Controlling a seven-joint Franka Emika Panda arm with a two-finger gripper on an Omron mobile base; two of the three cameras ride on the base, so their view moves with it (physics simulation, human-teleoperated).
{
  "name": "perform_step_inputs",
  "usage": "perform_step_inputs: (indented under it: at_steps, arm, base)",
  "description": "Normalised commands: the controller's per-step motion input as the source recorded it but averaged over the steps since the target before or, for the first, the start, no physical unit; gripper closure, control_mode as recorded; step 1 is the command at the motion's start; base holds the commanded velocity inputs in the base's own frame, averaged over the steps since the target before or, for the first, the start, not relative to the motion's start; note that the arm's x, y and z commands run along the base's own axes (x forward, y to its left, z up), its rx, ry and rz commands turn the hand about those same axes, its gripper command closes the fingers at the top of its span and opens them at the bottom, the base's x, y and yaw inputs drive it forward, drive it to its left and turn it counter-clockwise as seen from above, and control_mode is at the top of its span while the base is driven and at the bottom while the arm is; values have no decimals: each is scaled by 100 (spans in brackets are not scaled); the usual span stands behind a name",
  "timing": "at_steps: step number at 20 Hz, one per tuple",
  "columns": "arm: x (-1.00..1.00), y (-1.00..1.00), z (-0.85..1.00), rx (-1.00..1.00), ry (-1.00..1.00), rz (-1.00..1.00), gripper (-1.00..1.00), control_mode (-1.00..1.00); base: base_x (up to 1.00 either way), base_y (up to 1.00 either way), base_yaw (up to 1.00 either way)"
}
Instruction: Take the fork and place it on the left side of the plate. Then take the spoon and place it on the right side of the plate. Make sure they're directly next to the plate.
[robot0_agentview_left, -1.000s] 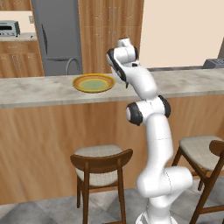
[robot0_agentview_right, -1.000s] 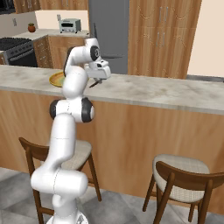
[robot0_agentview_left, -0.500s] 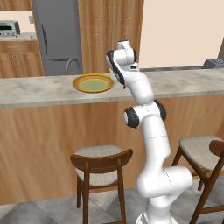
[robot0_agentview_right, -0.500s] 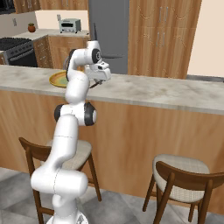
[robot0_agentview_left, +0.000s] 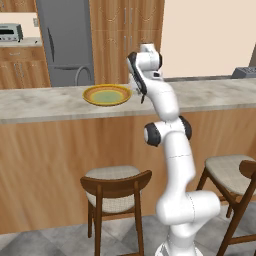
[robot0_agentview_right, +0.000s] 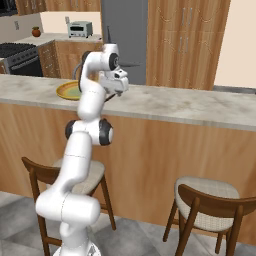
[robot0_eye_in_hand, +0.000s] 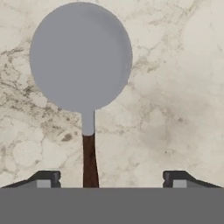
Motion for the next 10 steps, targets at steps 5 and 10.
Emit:
perform_step_inputs:
  at_steps: [5,10]
  arm:
    - [-70,-8,5,13,-14,0,-100,-100]
    - [-84,-6,0,16,-15,0,-100,-100]
  base:
    - [0,0,0]
    - [0,0,0]
